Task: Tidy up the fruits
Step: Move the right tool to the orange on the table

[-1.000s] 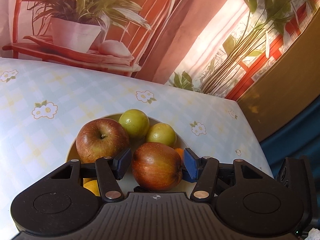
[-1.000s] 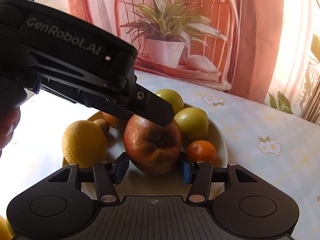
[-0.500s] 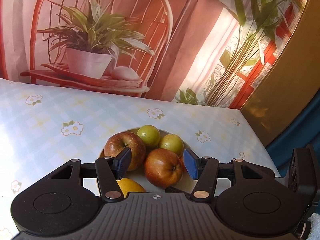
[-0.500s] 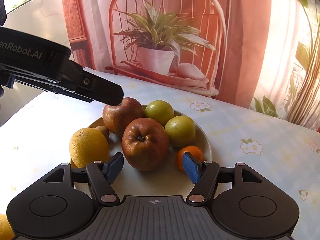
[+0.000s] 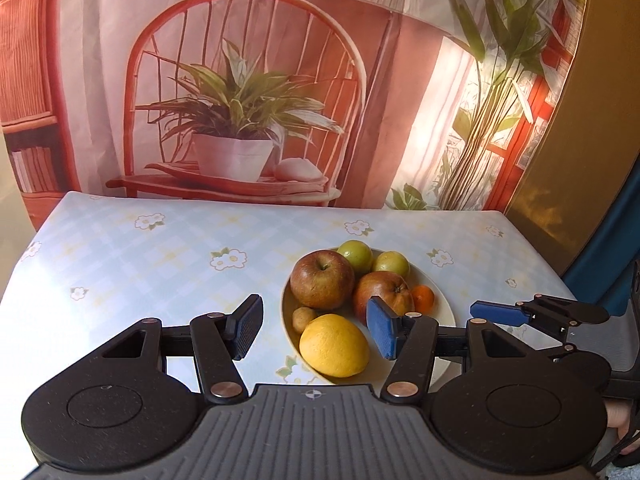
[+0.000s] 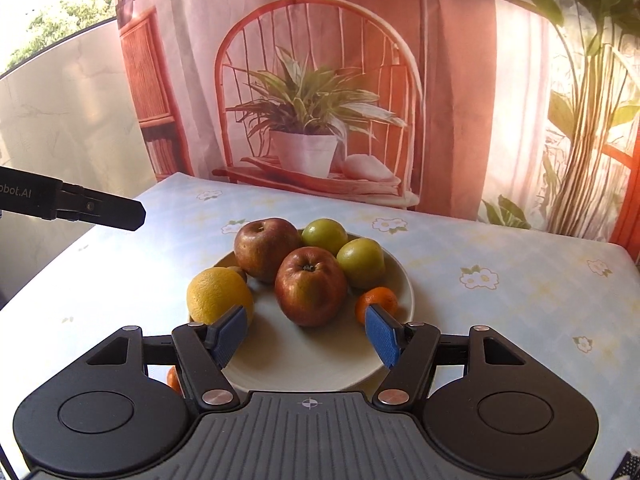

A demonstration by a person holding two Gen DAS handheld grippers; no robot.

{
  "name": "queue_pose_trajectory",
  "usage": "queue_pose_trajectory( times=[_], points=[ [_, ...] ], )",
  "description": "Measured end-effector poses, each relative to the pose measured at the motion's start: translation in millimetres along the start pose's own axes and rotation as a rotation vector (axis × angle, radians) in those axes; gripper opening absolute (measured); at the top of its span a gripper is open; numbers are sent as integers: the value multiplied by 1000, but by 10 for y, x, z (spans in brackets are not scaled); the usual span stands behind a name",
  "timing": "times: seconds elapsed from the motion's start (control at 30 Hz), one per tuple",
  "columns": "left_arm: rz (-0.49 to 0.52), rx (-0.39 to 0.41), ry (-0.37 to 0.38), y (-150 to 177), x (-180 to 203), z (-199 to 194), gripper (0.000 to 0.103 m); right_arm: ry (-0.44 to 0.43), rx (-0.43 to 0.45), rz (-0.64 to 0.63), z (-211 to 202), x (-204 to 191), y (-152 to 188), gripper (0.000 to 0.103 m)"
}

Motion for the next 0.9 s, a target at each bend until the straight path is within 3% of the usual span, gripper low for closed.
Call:
queue_pose_trajectory(
  times=[0.43, 0.77, 0.9],
  points=[
    [65, 5, -87, 615, -119, -583, 59, -46, -6, 42, -449, -474, 490, 61],
    [7, 22, -132, 1022, -116, -798, 60, -38, -35, 20, -707, -784, 857, 61],
    [4, 16, -113, 1138, -34, -828, 60, -36, -68, 11, -764, -831, 1032, 61]
  ],
)
Point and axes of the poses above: each gripper's, at about its wrist camera, not at the fingertips, and z roughly the way its jaws point, x to its right, y to its underside, the point moved 6 cm from there along z, roughly the way its jaws point, and after that the axes turned 4 degrees about y, right-handed, at the moved point
